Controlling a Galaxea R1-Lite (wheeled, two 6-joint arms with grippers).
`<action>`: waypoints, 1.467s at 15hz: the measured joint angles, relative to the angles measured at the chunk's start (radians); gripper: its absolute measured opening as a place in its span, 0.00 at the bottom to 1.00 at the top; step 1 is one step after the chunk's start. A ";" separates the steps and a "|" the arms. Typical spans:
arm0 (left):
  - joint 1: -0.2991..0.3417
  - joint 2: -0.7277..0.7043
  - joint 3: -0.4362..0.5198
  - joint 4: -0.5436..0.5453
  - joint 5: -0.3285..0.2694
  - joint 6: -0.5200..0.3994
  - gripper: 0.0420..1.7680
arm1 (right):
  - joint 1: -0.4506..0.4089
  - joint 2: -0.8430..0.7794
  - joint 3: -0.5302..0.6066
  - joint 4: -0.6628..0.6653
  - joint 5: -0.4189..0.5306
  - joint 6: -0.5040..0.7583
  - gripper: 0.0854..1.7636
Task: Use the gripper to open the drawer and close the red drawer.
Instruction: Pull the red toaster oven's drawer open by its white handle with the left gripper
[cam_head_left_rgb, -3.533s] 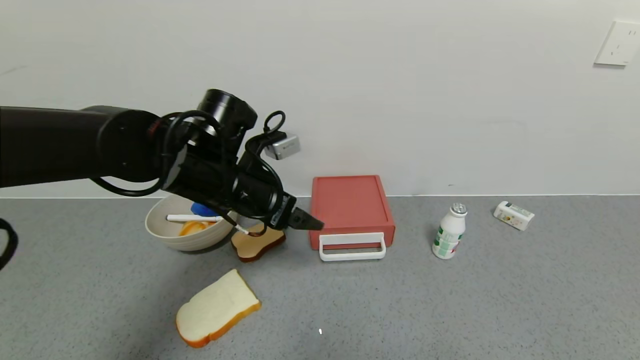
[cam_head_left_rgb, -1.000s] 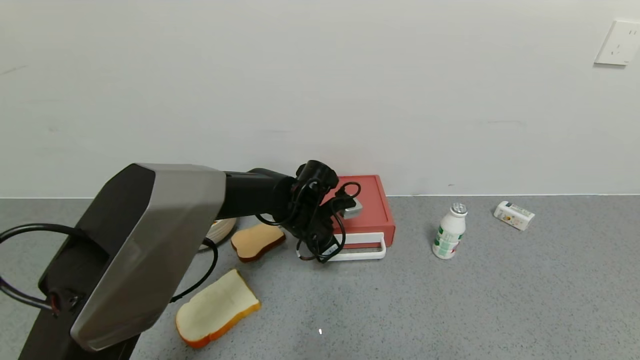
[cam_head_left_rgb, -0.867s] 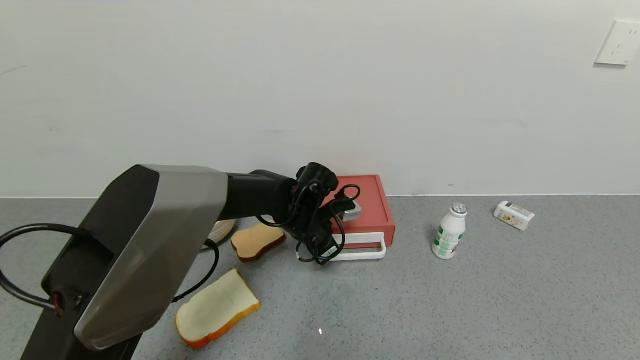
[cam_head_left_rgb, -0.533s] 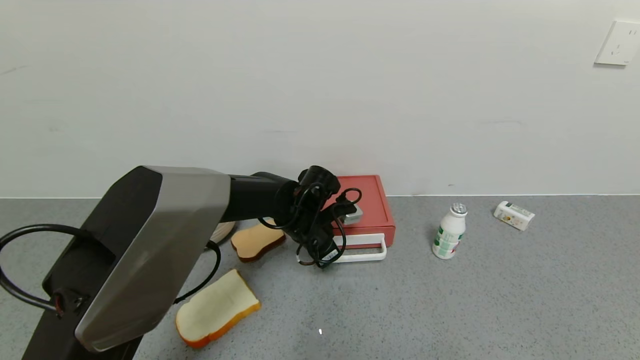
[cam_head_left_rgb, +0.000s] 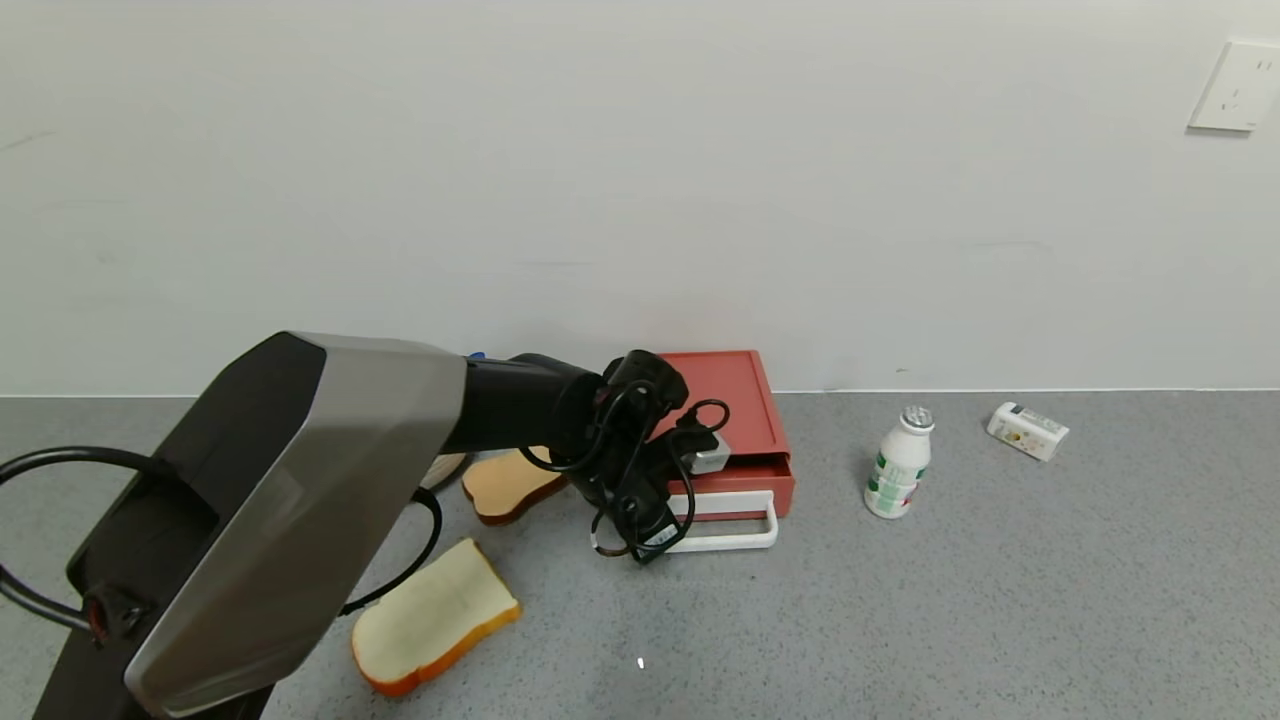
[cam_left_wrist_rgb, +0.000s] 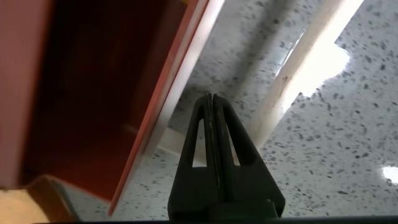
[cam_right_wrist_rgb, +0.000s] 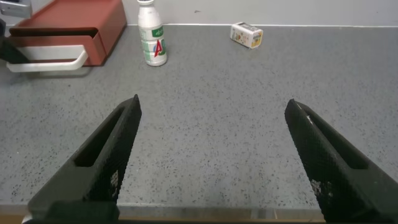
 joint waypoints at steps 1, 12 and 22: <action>-0.005 -0.010 0.023 -0.002 -0.001 -0.002 0.04 | 0.000 0.000 0.000 0.000 0.000 0.000 0.96; -0.093 -0.173 0.309 -0.007 -0.022 -0.037 0.04 | 0.000 0.000 0.000 0.000 0.000 0.000 0.96; -0.152 -0.251 0.490 -0.106 -0.027 -0.067 0.04 | 0.000 0.000 0.000 0.000 0.000 0.000 0.96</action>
